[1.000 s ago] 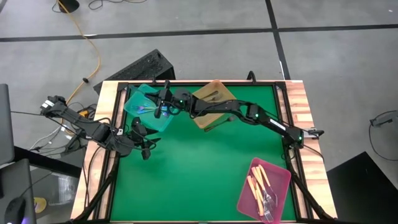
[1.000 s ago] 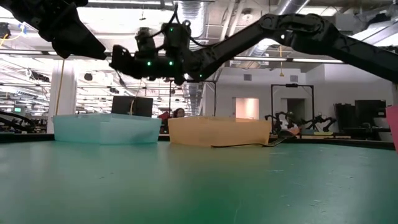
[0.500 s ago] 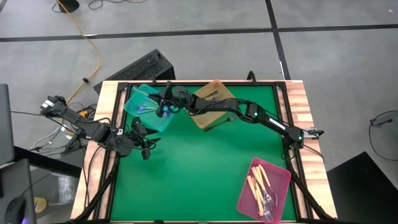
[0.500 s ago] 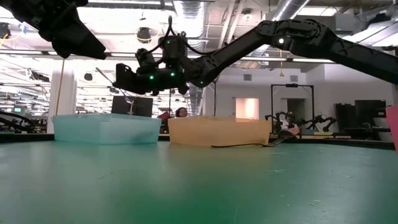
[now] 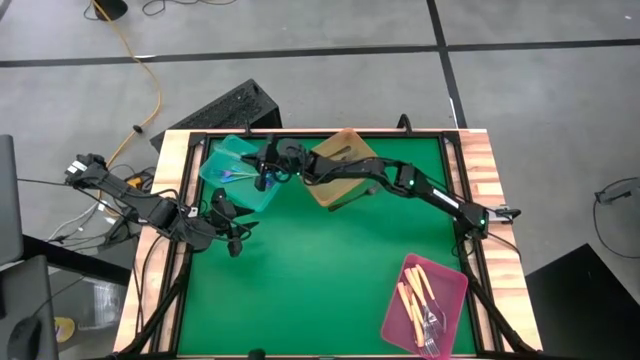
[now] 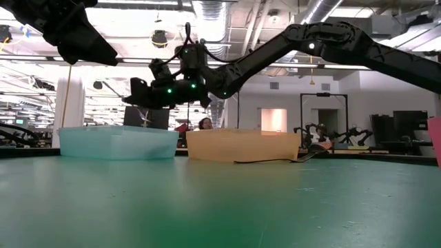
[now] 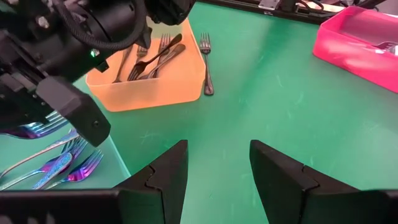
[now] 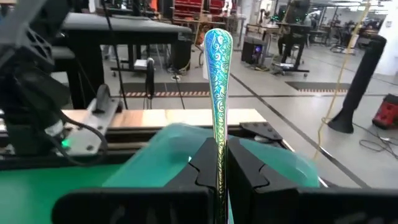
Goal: Sort silverware by color (type)
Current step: Put the blue fork into the blue bin, then put the black fork into the yellow bin
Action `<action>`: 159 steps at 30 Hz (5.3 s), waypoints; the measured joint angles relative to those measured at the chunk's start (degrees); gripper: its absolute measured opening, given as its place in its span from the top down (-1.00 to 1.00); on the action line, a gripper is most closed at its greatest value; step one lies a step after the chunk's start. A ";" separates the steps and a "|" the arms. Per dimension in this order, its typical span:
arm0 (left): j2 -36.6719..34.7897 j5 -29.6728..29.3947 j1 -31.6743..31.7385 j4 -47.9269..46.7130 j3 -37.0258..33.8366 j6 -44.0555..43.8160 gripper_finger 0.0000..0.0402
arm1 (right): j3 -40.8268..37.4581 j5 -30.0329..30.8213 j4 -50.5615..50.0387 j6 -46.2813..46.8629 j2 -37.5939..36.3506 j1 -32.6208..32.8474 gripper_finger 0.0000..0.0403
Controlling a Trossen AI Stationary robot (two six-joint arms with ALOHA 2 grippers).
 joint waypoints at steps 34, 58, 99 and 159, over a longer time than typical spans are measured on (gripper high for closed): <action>0.00 -1.90 0.00 -0.03 0.00 0.68 0.22 | -2.75 -2.88 -0.01 1.09 -0.07 -1.59 0.82; 0.00 -1.92 0.00 -0.02 0.00 0.74 0.22 | -2.73 -5.86 -1.28 1.07 -0.07 -2.38 0.82; 0.02 -4.91 0.02 -0.17 0.00 2.25 0.22 | -2.41 -5.92 6.42 5.04 3.10 -3.14 0.82; 0.02 -4.96 0.02 0.00 0.00 2.62 0.22 | -1.09 -1.99 6.94 13.65 3.43 -3.01 0.39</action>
